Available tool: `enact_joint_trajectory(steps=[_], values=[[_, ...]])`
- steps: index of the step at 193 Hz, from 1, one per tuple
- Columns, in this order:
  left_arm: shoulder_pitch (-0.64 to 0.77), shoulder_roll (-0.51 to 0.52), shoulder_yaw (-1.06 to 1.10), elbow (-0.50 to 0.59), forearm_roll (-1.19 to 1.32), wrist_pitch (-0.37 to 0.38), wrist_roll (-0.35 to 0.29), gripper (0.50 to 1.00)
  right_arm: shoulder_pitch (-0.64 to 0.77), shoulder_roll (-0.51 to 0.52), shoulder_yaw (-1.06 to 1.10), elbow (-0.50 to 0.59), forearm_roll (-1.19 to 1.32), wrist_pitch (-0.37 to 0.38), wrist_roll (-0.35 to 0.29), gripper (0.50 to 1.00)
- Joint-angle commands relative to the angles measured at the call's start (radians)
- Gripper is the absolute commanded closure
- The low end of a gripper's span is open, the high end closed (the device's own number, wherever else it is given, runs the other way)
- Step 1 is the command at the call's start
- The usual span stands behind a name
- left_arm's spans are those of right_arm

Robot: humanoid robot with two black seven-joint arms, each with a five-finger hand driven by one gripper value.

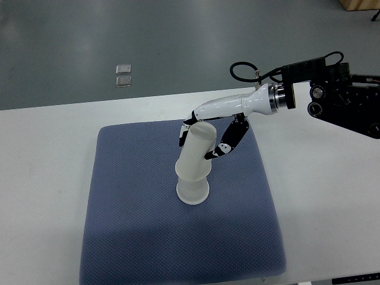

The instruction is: Stack paper cups

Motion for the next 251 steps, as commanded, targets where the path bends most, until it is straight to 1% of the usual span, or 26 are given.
enact_joint_trajectory(steps=[1,23,35,41,42,47,48,50,68,73,75,76,82,98,102,105,107,213,230,251], values=[[0.0,0.0,0.0,0.001,0.0,0.0,0.0,0.5,-0.012,0.01,-0.002,-0.017,0.0,-0.012,0.0,0.854],[0.0,0.0,-0.001,-0.001,0.0,0.0,0.0,0.5,-0.015,0.011,-0.003,-0.017,0.0,-0.012,0.0,0.836],[0.0,0.0,-0.001,-0.001,0.0,0.0,0.0,0.5,-0.016,0.011,-0.003,-0.017,0.002,-0.014,-0.017,0.816],[0.0,0.0,-0.001,0.001,0.0,0.0,0.0,0.5,-0.018,0.013,-0.002,-0.017,0.002,-0.015,-0.025,0.791],[0.0,0.0,-0.001,-0.001,0.0,0.0,0.0,0.5,-0.018,0.013,-0.002,-0.017,0.003,-0.017,-0.026,0.777],[0.0,0.0,-0.001,0.001,0.0,0.0,0.0,0.5,-0.018,0.014,-0.002,-0.017,0.003,-0.02,-0.026,0.756],[0.0,0.0,0.0,-0.001,0.0,0.0,0.0,0.5,-0.019,0.016,-0.002,-0.017,0.003,-0.02,-0.026,0.744],[0.0,0.0,0.0,0.001,0.0,0.0,0.0,0.5,-0.019,0.017,-0.002,-0.017,0.005,-0.021,-0.026,0.736],[0.0,0.0,0.0,0.001,0.0,0.0,0.0,0.5,-0.033,0.019,-0.002,-0.017,0.008,-0.026,-0.028,0.691],[0.0,0.0,0.0,-0.001,0.0,0.0,0.0,0.5,-0.035,0.019,-0.002,-0.017,0.011,-0.026,-0.028,0.66],[0.0,0.0,0.0,-0.001,0.0,0.0,0.0,0.5,-0.035,0.019,-0.002,-0.017,0.011,-0.026,-0.028,0.66],[0.0,0.0,-0.001,0.001,0.0,0.0,0.0,0.5,-0.035,0.019,-0.002,-0.017,0.012,-0.026,-0.028,0.65],[0.0,0.0,0.0,-0.001,0.0,0.0,0.0,0.5,-0.035,0.019,-0.002,-0.017,0.015,-0.026,-0.026,0.638],[0.0,0.0,0.0,-0.001,0.0,0.0,0.0,0.5,-0.033,0.019,-0.002,-0.015,0.015,-0.024,-0.028,0.636],[0.0,0.0,0.0,-0.001,0.0,0.0,0.0,0.5,-0.033,0.02,-0.002,-0.017,0.015,-0.024,-0.028,0.624],[0.0,0.0,-0.001,-0.001,0.0,0.0,0.0,0.5,-0.033,0.022,-0.002,-0.017,0.015,-0.024,-0.028,0.595],[0.0,0.0,0.0,-0.001,0.0,0.0,0.0,0.5,-0.033,0.022,-0.002,-0.017,0.015,-0.024,-0.028,0.589],[0.0,0.0,-0.001,-0.001,0.0,0.0,0.0,0.5,-0.041,-0.004,0.014,-0.018,0.032,-0.026,-0.022,0.585],[0.0,0.0,-0.001,-0.001,0.0,0.0,0.0,0.5,-0.039,-0.027,0.017,-0.028,0.104,-0.029,-0.022,0.585],[0.0,0.0,-0.001,-0.001,0.0,0.0,0.0,0.5,-0.055,-0.036,0.035,-0.074,0.276,-0.032,-0.028,0.587]])
